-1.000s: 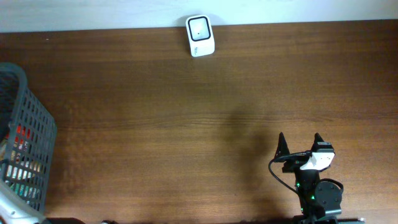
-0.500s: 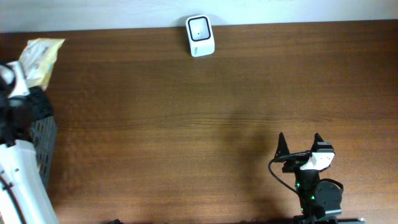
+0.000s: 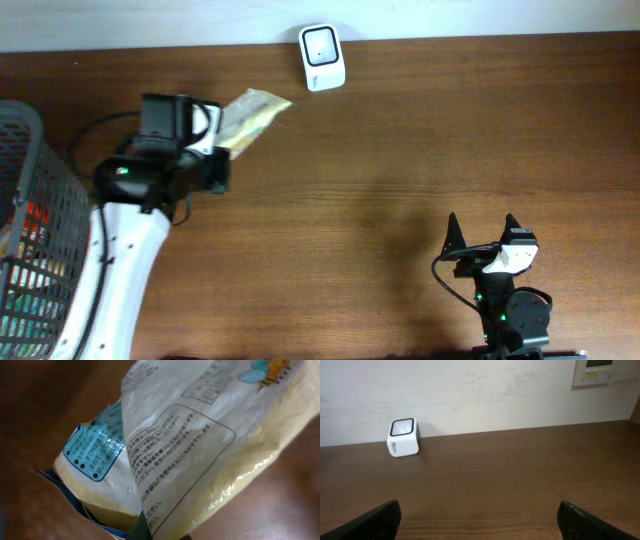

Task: Scan the item barcode
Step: 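Lift the white-blue bag out and place it mid-table with left gripper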

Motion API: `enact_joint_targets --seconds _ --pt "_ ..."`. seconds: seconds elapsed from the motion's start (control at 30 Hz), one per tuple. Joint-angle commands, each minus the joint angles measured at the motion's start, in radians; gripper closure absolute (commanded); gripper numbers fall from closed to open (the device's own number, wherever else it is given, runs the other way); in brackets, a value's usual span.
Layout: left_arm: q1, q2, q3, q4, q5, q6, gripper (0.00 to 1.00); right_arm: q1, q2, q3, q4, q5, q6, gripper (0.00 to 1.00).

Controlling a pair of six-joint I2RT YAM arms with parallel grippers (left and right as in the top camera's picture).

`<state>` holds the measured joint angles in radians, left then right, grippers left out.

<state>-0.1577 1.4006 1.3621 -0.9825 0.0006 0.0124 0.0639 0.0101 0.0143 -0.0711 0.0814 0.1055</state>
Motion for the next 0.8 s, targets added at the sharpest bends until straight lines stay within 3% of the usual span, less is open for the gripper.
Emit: enact_joint_targets --seconds 0.0,0.4,0.6,0.77 --pt "-0.058 0.027 -0.036 0.037 0.008 -0.043 1.00 -0.005 -0.006 -0.009 -0.002 0.002 0.005 0.01" --pt "-0.102 0.077 -0.067 0.019 0.008 -0.042 1.00 -0.005 -0.006 -0.009 -0.002 0.002 0.004 0.01" --pt "-0.133 0.137 -0.140 0.098 0.008 -0.041 1.00 -0.005 -0.006 -0.009 -0.002 0.002 0.004 0.01" --pt "-0.147 0.163 -0.140 0.115 0.008 0.042 1.00 -0.005 -0.006 -0.009 -0.002 0.002 0.004 0.01"
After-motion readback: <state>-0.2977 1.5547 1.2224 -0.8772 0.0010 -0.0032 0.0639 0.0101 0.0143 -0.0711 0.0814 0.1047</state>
